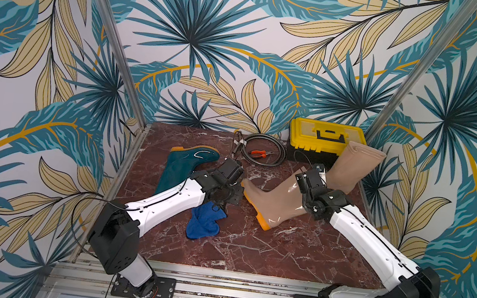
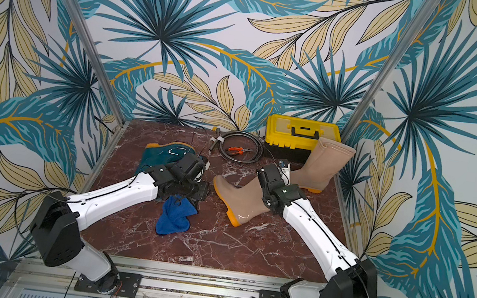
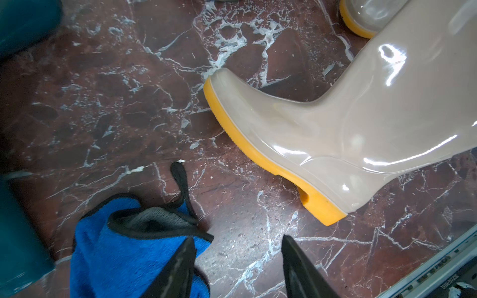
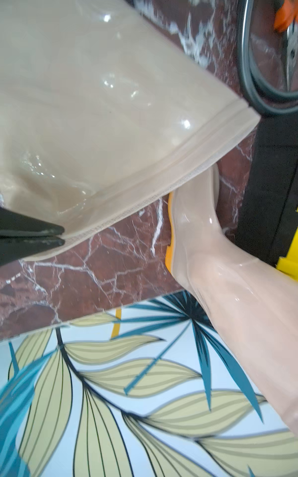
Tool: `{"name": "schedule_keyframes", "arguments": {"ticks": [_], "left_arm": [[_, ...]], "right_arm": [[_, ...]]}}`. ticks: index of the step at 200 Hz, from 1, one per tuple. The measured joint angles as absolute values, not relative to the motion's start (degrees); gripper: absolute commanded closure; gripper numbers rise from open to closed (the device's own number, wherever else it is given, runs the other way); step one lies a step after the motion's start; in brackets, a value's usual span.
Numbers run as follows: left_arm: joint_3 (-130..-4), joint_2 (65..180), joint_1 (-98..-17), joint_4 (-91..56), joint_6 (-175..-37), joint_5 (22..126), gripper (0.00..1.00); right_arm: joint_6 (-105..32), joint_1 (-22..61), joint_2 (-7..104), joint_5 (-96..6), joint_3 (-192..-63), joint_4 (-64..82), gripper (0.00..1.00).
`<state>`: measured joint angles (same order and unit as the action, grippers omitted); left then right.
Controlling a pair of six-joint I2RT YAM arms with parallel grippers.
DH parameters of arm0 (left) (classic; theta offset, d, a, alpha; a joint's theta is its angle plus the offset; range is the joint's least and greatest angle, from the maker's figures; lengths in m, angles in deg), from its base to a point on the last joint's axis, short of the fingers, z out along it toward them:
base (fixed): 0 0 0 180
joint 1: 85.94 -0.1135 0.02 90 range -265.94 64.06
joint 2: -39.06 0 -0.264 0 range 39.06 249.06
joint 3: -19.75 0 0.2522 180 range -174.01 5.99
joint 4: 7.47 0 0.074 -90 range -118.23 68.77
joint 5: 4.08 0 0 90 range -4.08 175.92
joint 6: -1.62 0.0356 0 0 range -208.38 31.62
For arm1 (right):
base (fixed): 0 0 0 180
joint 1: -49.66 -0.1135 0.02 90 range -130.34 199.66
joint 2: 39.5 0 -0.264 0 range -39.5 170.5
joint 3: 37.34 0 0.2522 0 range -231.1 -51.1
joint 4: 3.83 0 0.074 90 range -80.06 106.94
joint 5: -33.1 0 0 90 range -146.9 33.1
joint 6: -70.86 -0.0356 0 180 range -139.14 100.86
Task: Wipe the rubber boots with a cloth
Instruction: Move the rubber boot to the center of the board.
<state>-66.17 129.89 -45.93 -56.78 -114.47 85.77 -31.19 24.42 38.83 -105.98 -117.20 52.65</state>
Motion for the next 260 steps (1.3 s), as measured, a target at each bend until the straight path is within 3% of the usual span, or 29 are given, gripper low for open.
{"name": "schedule_keyframes", "arguments": {"ticks": [47,100,156,202,219,246,260], "left_arm": [[-69.7,143.1,-40.3,-47.6,-114.6,83.3,0.57],[-83.7,160.2,-35.3,-40.0,-114.8,82.0,0.59],[-103.5,175.7,-35.4,-36.9,-114.7,80.9,0.62],[-112.2,182.6,-35.9,-35.8,-114.5,81.1,0.60],[-113.6,183.4,-36.3,-35.6,-114.3,81.7,0.56],[-114.1,183.5,-36.5,-35.1,-113.6,81.8,0.49],[-113.8,183.4,-36.7,-34.9,-113.2,81.6,0.48]], "right_arm": [[-10.2,26.8,41.8,-116.3,-117.2,36.3,1.00],[6.4,35.6,46.3,-119.2,-117.7,15.6,1.00],[15.1,39.9,53.3,-118.9,-121.3,1.2,1.00],[13.6,42.5,55.2,-119.0,-123.6,-0.1,1.00],[11.4,43.2,55.2,-119.0,-123.8,1.0,0.84],[7.0,43.5,54.7,-118.2,-124.1,4.7,0.37],[4.8,43.5,53.7,-117.5,-124.1,7.5,0.27]]}}
